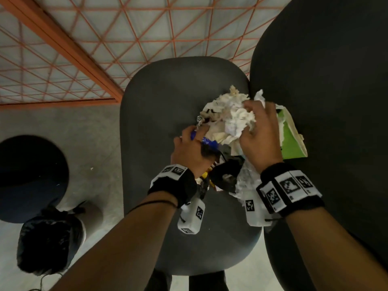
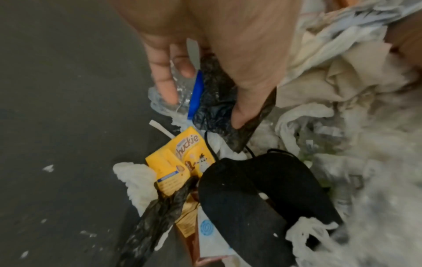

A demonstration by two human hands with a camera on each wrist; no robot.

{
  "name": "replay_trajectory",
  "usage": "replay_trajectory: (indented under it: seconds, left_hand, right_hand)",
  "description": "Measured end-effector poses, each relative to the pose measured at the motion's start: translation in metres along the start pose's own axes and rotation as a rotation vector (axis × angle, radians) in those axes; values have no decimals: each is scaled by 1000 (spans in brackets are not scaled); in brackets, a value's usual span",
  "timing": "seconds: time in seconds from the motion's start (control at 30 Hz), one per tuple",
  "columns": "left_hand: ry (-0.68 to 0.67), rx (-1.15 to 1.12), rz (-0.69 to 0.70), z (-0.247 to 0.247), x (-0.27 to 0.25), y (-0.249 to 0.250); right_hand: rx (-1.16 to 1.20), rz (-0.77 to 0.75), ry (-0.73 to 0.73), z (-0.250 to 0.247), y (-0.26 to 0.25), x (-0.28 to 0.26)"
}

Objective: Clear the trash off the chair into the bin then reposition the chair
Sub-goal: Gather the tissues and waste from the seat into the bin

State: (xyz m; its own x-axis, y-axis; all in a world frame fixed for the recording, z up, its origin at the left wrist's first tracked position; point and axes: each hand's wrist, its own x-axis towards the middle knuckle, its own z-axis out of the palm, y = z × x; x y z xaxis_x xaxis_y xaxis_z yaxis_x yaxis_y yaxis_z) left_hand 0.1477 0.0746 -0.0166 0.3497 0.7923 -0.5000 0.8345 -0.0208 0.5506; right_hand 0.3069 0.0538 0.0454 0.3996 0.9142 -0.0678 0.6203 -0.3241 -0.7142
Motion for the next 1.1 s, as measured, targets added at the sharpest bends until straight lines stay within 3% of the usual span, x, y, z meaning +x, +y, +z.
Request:
replay_trajectory:
  seconds: [0.17,0.27,0.33,0.4,0.63,0.73,0.83,0.9,1.0,1.1]
  left_hand:
    - [14,417,41,3,17,6]
    - [-133,491,40,6,26,5]
    - [-222,446,-5,6,28,6]
    - [-227,399,-10,4,24,3]
    - [-105,-25,-85,-23,-21,-41]
    - [-54,-241,-104,-34,-44,-52]
    - [-15,-369,-98,-34,-65,-62]
    - [-9,-390,-102,-26,-74,-69]
    - [-43,-397,-131,-6,-81,-77]
    - [-104,-419,-146,11,-83,-78]
  right_hand:
    - [-224,182,-24,-22,13,-6]
    - [-362,294,-203,-17,13,-8]
    - [-459,322,-325,-10,16,-8]
    - [-489,341,-331,-7,19,-5]
    - [-115,257,-86,-29,14,-11]
    - [17,328,35,-50,3,-17]
    - [-123,396,99,-66,5,-24]
    - [-243,454,31,-64,5,-31]
    - [-399,421,-75,-44,6,-41]
    - [-392,501,-36,-33,7,-38]
